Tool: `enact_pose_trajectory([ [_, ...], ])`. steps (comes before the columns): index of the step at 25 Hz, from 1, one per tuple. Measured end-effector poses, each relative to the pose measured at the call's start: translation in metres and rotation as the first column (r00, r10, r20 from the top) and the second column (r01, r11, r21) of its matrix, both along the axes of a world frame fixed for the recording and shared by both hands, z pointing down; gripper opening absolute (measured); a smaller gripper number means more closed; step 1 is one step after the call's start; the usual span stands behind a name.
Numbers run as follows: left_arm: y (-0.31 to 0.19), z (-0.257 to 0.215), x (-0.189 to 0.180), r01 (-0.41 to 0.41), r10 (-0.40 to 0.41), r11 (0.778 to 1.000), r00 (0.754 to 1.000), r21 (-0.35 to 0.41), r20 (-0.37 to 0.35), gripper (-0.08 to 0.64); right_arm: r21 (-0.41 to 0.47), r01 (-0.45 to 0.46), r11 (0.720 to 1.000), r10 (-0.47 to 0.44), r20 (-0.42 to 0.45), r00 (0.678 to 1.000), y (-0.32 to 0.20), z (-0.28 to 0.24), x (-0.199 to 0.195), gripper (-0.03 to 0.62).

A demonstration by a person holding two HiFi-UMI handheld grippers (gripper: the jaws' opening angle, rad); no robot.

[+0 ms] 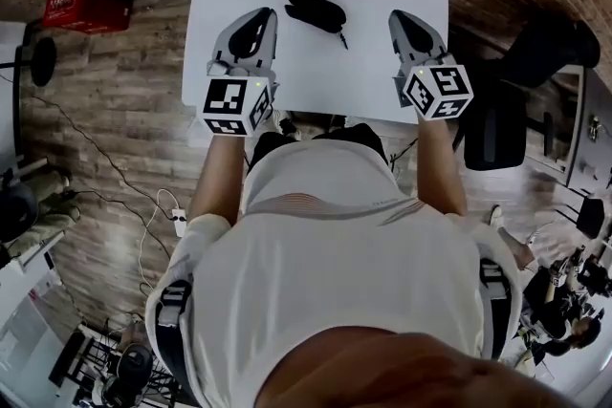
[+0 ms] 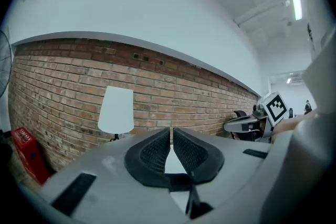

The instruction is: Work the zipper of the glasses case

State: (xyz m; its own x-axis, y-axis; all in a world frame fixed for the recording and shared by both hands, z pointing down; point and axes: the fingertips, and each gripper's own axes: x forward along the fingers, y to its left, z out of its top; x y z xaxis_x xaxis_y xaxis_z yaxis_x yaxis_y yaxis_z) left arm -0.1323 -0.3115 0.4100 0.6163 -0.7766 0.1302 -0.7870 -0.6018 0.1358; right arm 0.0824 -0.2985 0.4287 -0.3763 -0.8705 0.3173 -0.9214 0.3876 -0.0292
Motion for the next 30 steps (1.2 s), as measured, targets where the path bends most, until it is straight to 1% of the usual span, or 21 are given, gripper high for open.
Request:
enact_pose_trajectory([
  [3, -0.004, 0.001, 0.007, -0.001, 0.001, 1.0, 1.0, -0.007, 0.01, 0.028, -0.027, 0.025, 0.999, -0.025, 0.004, 1.0, -0.008, 0.009, 0.0, 0.052],
  [4, -0.004, 0.002, 0.008, 0.002, -0.002, 1.0, 1.0, -0.013, 0.011, 0.028, -0.038, 0.043, 0.998, -0.043, 0.0, 0.999, -0.01, 0.012, -0.001, 0.062],
  [5, -0.005, 0.004, 0.009, 0.006, -0.005, 1.0, 1.0, -0.019, 0.012, 0.028, -0.047, 0.064, 0.997, -0.064, -0.012, 0.998, -0.012, 0.016, -0.003, 0.116],
  [7, -0.006, 0.007, 0.01, 0.014, -0.013, 0.999, 1.0, -0.032, 0.017, 0.028, -0.063, 0.107, 0.992, -0.11, -0.046, 0.993, -0.015, 0.022, -0.008, 0.177],
  [9, -0.006, 0.009, 0.01, 0.021, -0.02, 0.999, 0.999, -0.039, 0.025, 0.028, -0.089, 0.15, 0.985, -0.157, -0.08, 0.984, -0.018, 0.031, -0.016, 0.252],
  [12, -0.01, 0.014, 0.01, 0.029, -0.028, 0.998, 0.999, -0.05, 0.032, 0.028, -0.144, 0.197, 0.97, -0.214, -0.12, 0.969, -0.028, 0.05, -0.025, 0.4],
  [13, -0.012, 0.017, 0.01, 0.036, -0.034, 0.998, 0.999, -0.057, 0.035, 0.028, -0.164, 0.213, 0.963, -0.235, -0.126, 0.964, -0.032, 0.058, -0.027, 0.434],
  [16, -0.018, 0.026, 0.01, 0.064, -0.06, 0.995, 0.997, -0.077, 0.045, 0.028, -0.224, 0.271, 0.936, -0.308, -0.151, 0.939, -0.042, 0.083, -0.034, 0.478],
  [19, -0.017, 0.032, 0.008, 0.085, -0.081, 0.992, 0.996, -0.093, 0.047, 0.028, -0.287, 0.308, 0.907, -0.37, -0.193, 0.909, -0.046, 0.111, -0.042, 0.498],
  [24, -0.014, 0.041, 0.002, 0.108, -0.103, 0.987, 0.993, -0.121, 0.05, 0.028, -0.41, 0.342, 0.845, -0.464, -0.248, 0.85, -0.05, 0.174, -0.059, 0.506],
  [28, -0.013, 0.05, 0.0, 0.118, -0.11, 0.982, 0.992, -0.145, 0.06, 0.028, -0.487, 0.346, 0.802, -0.528, -0.307, 0.791, -0.057, 0.225, -0.065, 0.506],
  [30, -0.013, 0.055, -0.003, 0.128, -0.119, 0.98, 0.991, -0.155, 0.065, 0.028, -0.518, 0.336, 0.786, -0.55, -0.34, 0.763, -0.062, 0.251, -0.064, 0.506],
])
